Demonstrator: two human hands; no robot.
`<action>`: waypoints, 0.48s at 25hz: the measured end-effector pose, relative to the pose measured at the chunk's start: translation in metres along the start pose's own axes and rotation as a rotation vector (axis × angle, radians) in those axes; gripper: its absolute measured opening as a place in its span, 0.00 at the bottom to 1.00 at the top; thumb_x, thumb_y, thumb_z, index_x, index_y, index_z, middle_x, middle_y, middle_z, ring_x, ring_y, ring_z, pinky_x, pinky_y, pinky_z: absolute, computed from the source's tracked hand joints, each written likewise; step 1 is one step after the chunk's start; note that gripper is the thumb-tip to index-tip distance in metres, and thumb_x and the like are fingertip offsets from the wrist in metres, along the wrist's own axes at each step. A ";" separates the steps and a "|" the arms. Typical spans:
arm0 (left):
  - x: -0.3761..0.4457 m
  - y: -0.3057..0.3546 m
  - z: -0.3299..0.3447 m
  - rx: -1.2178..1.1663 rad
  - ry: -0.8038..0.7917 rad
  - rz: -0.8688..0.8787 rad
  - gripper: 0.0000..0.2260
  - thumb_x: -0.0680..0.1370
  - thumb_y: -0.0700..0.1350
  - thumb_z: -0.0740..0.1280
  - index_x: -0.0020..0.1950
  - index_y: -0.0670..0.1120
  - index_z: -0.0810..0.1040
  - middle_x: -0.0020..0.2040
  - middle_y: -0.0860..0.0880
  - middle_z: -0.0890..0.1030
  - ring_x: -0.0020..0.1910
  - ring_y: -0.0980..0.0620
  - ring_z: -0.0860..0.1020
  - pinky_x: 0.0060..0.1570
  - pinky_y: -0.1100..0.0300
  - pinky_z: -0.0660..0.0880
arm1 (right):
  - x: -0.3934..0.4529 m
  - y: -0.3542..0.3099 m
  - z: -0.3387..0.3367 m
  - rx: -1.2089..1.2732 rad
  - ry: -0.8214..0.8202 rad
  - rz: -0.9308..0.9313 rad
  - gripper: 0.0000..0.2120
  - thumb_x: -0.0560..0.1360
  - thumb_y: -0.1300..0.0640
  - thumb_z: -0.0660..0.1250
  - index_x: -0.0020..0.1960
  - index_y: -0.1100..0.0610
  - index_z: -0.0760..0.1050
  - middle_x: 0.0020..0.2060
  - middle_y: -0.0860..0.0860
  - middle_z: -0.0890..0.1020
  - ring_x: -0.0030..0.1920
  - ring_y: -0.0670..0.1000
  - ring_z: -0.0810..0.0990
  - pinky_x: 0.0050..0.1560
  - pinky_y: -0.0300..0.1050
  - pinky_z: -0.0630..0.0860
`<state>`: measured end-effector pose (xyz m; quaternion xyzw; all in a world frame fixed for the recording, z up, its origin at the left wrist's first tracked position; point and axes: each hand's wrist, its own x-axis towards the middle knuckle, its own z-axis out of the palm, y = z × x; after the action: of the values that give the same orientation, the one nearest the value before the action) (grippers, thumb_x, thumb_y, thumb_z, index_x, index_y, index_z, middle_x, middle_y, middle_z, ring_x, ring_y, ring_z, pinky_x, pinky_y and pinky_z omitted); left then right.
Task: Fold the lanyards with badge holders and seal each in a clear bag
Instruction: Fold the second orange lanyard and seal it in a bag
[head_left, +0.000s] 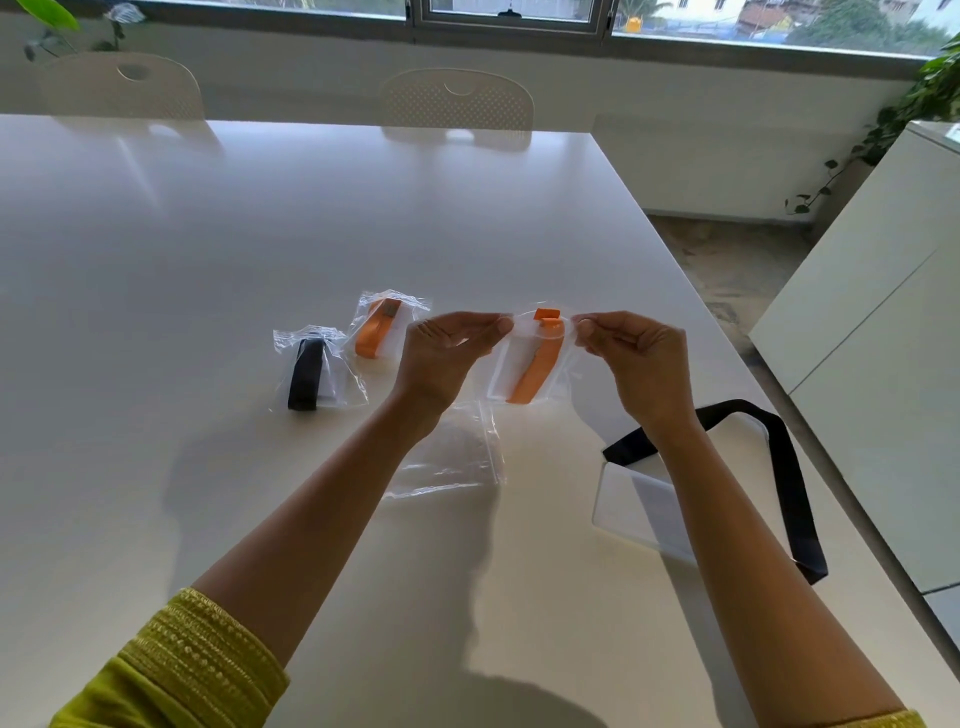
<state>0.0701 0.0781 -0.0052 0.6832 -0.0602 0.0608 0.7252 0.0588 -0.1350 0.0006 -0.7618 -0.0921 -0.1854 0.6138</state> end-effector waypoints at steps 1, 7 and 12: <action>0.001 0.000 -0.001 -0.038 0.016 -0.004 0.08 0.70 0.47 0.73 0.49 0.50 0.85 0.44 0.56 0.87 0.49 0.53 0.84 0.54 0.54 0.81 | 0.000 -0.001 -0.001 -0.022 0.005 -0.024 0.06 0.75 0.59 0.72 0.52 0.55 0.84 0.40 0.43 0.87 0.44 0.49 0.86 0.51 0.41 0.82; 0.002 0.001 0.003 -0.190 0.026 -0.039 0.06 0.77 0.38 0.70 0.46 0.49 0.84 0.44 0.52 0.86 0.50 0.48 0.83 0.56 0.46 0.80 | 0.001 -0.001 -0.001 0.012 -0.014 -0.033 0.07 0.75 0.63 0.71 0.52 0.57 0.83 0.41 0.44 0.87 0.45 0.49 0.86 0.50 0.41 0.82; 0.002 -0.004 0.005 -0.177 0.046 0.001 0.04 0.78 0.42 0.69 0.48 0.50 0.83 0.47 0.53 0.85 0.54 0.45 0.82 0.60 0.41 0.77 | -0.006 -0.001 0.002 0.007 -0.064 0.020 0.09 0.73 0.61 0.73 0.53 0.59 0.83 0.45 0.50 0.87 0.48 0.48 0.86 0.53 0.43 0.82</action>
<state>0.0726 0.0724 -0.0082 0.6149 -0.0492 0.0714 0.7838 0.0533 -0.1323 -0.0009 -0.7659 -0.1048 -0.1547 0.6152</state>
